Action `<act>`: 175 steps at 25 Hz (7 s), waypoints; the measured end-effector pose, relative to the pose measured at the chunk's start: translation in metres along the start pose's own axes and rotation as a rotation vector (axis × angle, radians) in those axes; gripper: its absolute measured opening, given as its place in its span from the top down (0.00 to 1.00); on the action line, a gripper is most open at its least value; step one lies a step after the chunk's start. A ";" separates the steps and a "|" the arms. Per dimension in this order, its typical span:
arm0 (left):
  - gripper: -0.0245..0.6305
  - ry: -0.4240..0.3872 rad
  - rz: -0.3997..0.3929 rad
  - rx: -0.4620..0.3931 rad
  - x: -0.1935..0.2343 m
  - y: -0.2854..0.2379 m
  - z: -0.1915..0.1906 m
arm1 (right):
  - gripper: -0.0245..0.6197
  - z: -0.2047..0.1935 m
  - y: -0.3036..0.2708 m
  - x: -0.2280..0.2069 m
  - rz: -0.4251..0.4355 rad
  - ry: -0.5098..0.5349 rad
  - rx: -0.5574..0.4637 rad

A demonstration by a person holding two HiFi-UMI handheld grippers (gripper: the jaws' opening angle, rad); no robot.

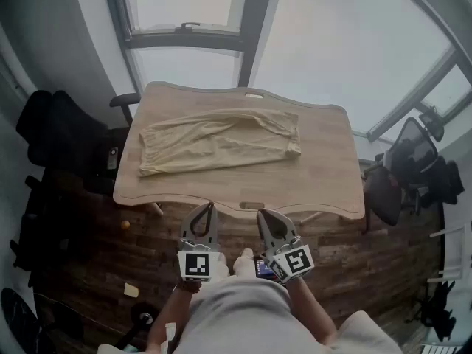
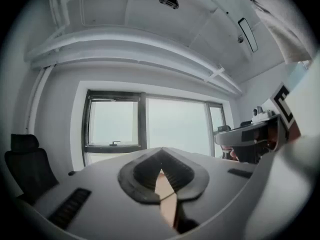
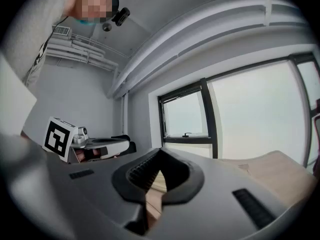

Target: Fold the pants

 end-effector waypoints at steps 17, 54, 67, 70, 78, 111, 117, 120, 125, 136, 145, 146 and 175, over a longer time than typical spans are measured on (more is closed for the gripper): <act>0.95 0.020 -0.112 0.190 -0.025 -0.044 -0.071 | 0.95 -0.011 -0.006 -0.097 0.003 0.058 0.077; 0.95 -0.005 -0.332 0.579 -0.090 -0.311 -0.290 | 0.92 -0.290 -0.130 -0.483 0.098 0.292 0.786; 0.95 -0.288 -0.669 0.673 -0.122 -0.352 -0.355 | 0.73 -0.233 -0.003 -0.588 -0.216 -0.021 0.685; 0.93 -0.406 -0.768 0.690 -0.125 -0.367 -0.374 | 0.73 -0.231 -0.011 -0.576 0.012 0.325 0.779; 0.73 -0.488 -0.937 0.862 -0.147 -0.383 -0.436 | 0.72 -0.306 -0.020 -0.530 0.625 0.778 1.010; 0.74 -0.136 -0.106 1.158 0.039 -0.138 -0.437 | 0.72 -0.309 -0.171 -0.605 0.384 0.721 0.990; 0.75 -0.044 -0.042 1.105 0.046 -0.133 -0.439 | 0.80 -0.341 -0.154 -0.612 0.424 0.714 1.186; 0.75 0.009 -0.025 1.104 0.045 -0.126 -0.439 | 0.93 -0.329 -0.161 -0.619 0.324 0.699 1.158; 0.75 0.055 -0.080 1.126 0.046 -0.125 -0.432 | 0.93 -0.239 -0.194 -0.615 0.260 0.704 0.938; 0.75 -0.163 0.168 1.097 0.261 -0.140 -0.379 | 0.93 -0.095 -0.175 -0.613 0.311 0.548 0.895; 0.75 0.496 0.499 0.926 0.401 -0.172 -0.433 | 0.93 -0.090 -0.174 -0.577 0.027 0.399 0.909; 0.75 0.582 0.525 0.909 0.405 -0.177 -0.442 | 0.93 -0.093 -0.173 -0.573 -0.009 0.347 0.907; 0.83 0.661 0.235 0.568 0.366 -0.064 -0.306 | 0.93 -0.095 0.057 -0.577 -0.381 -0.161 0.646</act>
Point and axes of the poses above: the fingertips, and each gripper's own axes: y backward along the fingers, x to its left, z out of its top, the point moved 1 cm from there along y, backward along the fingers, and after that the axes turned 7 degrees about -x, right-handed, at the moved point
